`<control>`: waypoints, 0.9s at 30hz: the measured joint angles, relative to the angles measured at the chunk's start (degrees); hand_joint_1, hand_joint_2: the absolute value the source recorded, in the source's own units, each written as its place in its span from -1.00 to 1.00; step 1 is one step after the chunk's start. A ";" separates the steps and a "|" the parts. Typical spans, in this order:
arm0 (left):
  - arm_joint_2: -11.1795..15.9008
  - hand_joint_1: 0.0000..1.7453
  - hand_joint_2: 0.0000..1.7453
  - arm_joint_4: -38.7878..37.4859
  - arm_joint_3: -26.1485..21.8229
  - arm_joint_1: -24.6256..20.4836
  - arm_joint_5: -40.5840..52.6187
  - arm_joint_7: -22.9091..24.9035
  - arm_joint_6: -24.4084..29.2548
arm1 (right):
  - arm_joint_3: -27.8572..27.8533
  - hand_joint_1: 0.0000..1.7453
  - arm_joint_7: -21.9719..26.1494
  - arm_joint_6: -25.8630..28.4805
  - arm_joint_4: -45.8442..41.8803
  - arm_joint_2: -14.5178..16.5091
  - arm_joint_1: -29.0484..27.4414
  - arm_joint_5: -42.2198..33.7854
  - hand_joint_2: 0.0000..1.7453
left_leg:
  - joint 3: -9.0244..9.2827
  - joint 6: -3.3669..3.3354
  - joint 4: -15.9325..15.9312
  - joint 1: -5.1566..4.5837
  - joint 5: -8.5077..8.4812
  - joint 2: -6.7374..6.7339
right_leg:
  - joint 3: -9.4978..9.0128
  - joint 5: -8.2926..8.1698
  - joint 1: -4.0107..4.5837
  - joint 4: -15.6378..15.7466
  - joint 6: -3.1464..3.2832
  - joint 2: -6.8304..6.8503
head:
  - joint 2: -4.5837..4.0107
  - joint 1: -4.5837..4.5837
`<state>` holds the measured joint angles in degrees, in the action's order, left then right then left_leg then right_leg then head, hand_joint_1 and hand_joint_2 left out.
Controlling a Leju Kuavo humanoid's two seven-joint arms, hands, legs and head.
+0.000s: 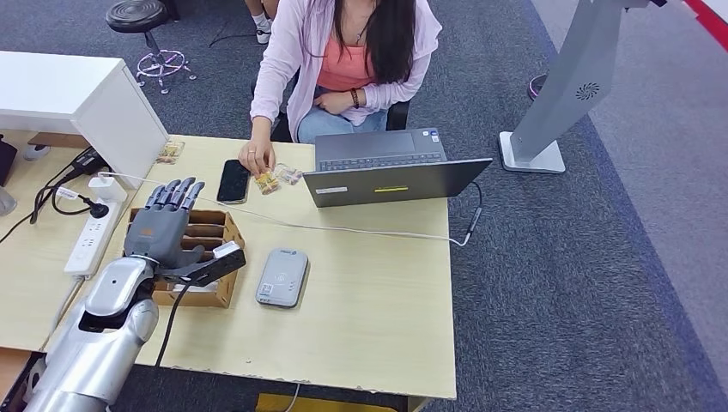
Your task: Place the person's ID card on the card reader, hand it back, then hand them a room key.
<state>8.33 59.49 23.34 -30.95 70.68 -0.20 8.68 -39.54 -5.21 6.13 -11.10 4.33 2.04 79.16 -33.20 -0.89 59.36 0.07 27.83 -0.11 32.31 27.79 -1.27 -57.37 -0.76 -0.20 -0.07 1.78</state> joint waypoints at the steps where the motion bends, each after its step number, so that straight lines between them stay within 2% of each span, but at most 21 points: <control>1: 0.00 -1.00 1.00 -0.01 0.00 -0.01 0.00 0.00 -0.08 | 0.00 -1.00 0.02 -0.02 0.00 0.00 0.00 0.03 -1.00 | 0.00 0.00 0.00 0.00 0.00 0.00 | 0.00 0.00 0.00 0.00 0.00 0.00 | 0.00 0.01; 27: -0.78 -1.00 1.00 -5.09 0.00 -2.60 1.14 0.95 0.21 | -0.03 -1.00 0.08 -0.70 0.00 0.00 0.05 1.20 -1.00 | 0.00 0.00 0.00 0.00 0.00 0.00 | 0.00 0.00 0.00 0.00 0.00 0.00 | 0.00 0.01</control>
<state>7.55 54.40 23.34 -33.55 71.82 0.74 8.90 -39.57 -5.13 5.42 -11.10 4.33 2.09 80.36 -33.20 -0.89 59.36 0.07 27.83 -0.11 32.30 27.79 -1.28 -57.37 -0.76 -0.20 -0.07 1.79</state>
